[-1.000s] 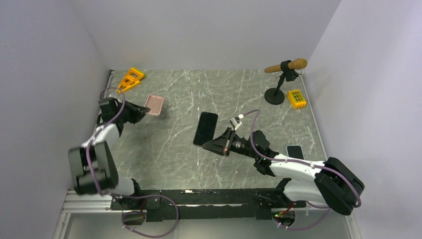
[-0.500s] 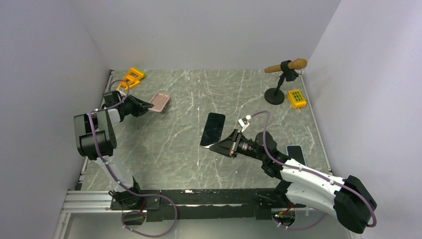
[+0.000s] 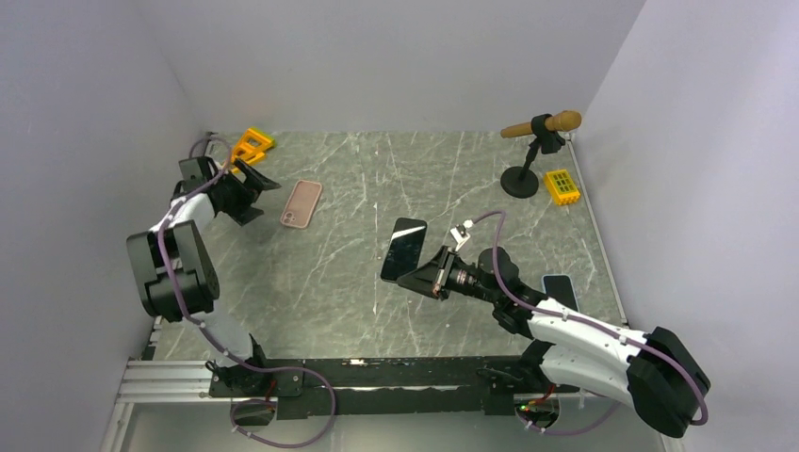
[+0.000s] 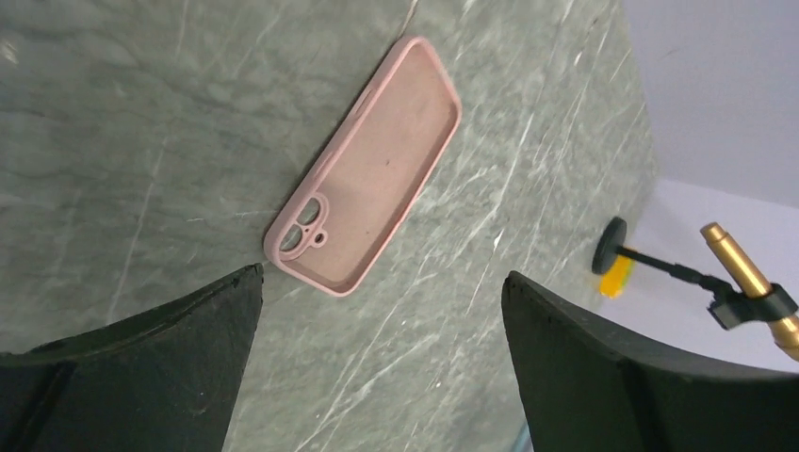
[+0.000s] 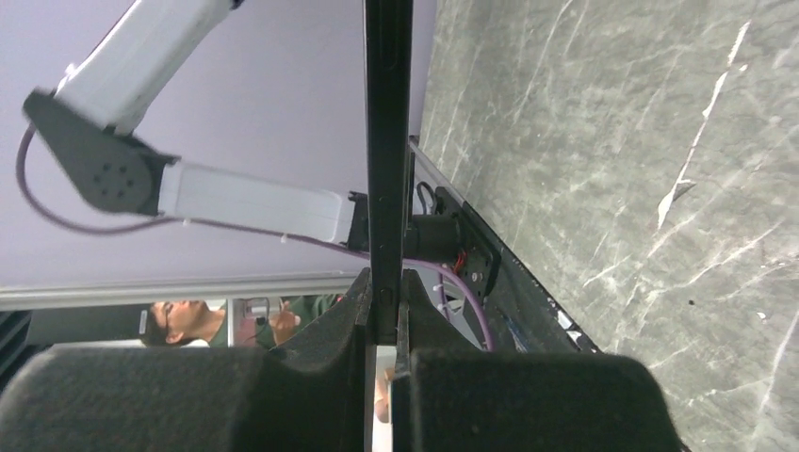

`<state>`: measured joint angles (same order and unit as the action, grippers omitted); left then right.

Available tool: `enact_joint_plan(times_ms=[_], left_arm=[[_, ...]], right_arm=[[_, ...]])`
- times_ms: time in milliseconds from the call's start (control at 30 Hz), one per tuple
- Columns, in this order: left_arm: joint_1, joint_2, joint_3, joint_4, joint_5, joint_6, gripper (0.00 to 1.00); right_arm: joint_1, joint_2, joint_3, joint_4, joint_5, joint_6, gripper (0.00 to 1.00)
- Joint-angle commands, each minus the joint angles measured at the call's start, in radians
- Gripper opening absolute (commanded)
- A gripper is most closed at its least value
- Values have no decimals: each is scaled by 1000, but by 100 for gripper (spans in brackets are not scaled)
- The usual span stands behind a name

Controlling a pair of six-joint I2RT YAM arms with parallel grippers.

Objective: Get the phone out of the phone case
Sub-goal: Place the phone case at the center of the board, then place the phone at the center of the board.

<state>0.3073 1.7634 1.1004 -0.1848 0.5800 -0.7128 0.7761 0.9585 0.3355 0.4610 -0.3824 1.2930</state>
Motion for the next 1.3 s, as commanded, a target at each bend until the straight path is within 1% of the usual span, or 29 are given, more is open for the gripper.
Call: enact_joint_plan(times_ms=[0,133,233,300,400,500,600,633,667,800,1000,1067,1100,1133,1167,1233,1267], left_arm=[[2,-145,86,-157,-142,147,99],[-29,-186,77,-118,-94,157,100],[-80,-175,76,-72,-1,134,99],[-124,-173,45,3,70,86,99],[-197,-188,33,40,114,62,99],[-258,-218,35,51,134,75,99],[-299,-263,1,113,150,63,99],[-300,-278,-11,138,153,57,99],[-335,-290,-15,147,155,56,99],[-368,-320,-8,135,163,74,99],[-375,-344,-37,207,196,46,99],[-376,-347,-40,207,194,48,99],[-376,-346,-40,212,200,44,99],[-377,-344,-41,218,206,40,99],[-378,-340,-45,231,214,32,99],[-378,-334,-50,247,227,22,100],[-378,-332,-50,248,230,20,99]], right_arm=[[-43,23,39,78,3,4,0],[-126,40,23,49,-29,2,0],[-240,64,63,-59,-93,-80,0],[-358,108,104,-136,-161,-159,0],[-519,207,148,-172,-267,-244,0],[-662,326,215,-210,-329,-336,0],[-763,460,309,-255,-383,-419,0],[-785,495,327,-253,-384,-421,0],[-810,534,336,-227,-387,-411,0],[-859,623,327,-112,-386,-338,0],[-881,728,258,128,-380,-209,0],[-886,756,256,167,-367,-198,0],[-887,768,265,155,-358,-219,3],[-888,783,283,121,-348,-249,8],[-888,796,302,67,-339,-279,15],[-895,809,325,-5,-322,-341,24],[-899,805,334,-61,-305,-375,30]])
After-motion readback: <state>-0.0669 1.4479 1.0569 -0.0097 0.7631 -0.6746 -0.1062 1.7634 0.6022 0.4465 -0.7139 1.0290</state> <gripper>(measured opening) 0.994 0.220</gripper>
